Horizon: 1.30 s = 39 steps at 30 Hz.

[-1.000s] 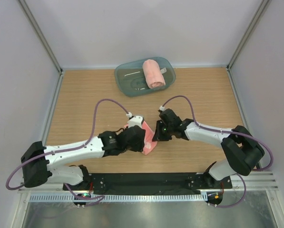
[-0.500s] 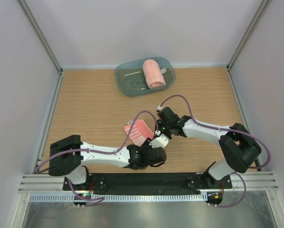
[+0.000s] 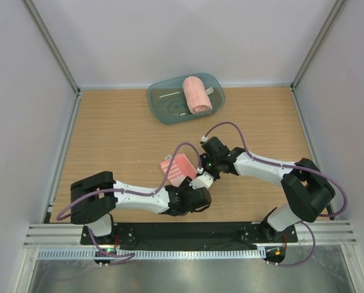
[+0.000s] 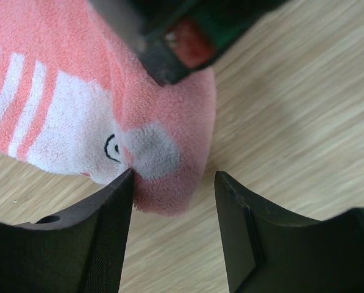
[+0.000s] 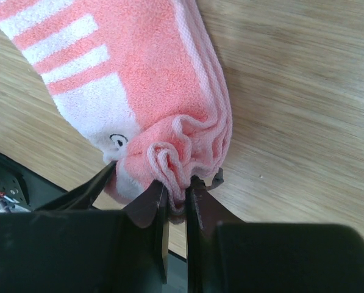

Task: Roll the towels
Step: Roll the towel

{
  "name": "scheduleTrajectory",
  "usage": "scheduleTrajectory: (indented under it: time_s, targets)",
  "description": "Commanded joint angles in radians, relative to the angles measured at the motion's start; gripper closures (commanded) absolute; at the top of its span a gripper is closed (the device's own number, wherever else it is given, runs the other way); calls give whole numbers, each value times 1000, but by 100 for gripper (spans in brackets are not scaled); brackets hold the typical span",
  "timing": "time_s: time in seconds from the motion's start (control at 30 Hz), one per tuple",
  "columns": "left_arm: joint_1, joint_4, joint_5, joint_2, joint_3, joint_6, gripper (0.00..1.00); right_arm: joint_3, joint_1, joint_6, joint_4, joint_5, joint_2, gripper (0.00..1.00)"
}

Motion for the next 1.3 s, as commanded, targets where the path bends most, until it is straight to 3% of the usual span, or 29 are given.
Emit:
scheduleTrajectory:
  time_s: [0.0, 0.2, 0.33, 0.5, 0.6, 0.63, 0.7, 0.9, 1.1, 1.27]
  targets:
    - [25, 31, 4, 2, -24, -39, 44, 46, -9, -17, -15, -46, -25, 98]
    - [120, 82, 131, -9, -87, -41, 57, 55, -32, -20, -29, -84, -30, 98]
    - [192, 138, 244, 5, -108, -13, 79, 57, -34, -19, -30, -110, -25, 98]
    - [202, 130, 307, -20, -96, -1, 90, 49, -46, -23, -61, -89, -24, 97]
    - [237, 126, 417, -87, -107, -30, 95, 55, -66, -38, -111, -39, -48, 80]
    - [266, 123, 491, -101, -108, -54, 95, 63, -76, -48, -134, -16, -56, 62]
    - [286, 107, 547, -138, -104, -78, 95, 84, -112, -72, -199, 52, -83, 42]
    - [336, 75, 757, -153, -53, -188, 95, 133, -214, -118, -335, 175, -169, 16]
    - [410, 200, 959, -150, -76, -378, 95, 111, -227, -100, -354, 143, -307, 13]
    - [490, 418, 1093, -121, -209, -600, 94, -38, -225, -5, -189, -98, -474, 13]
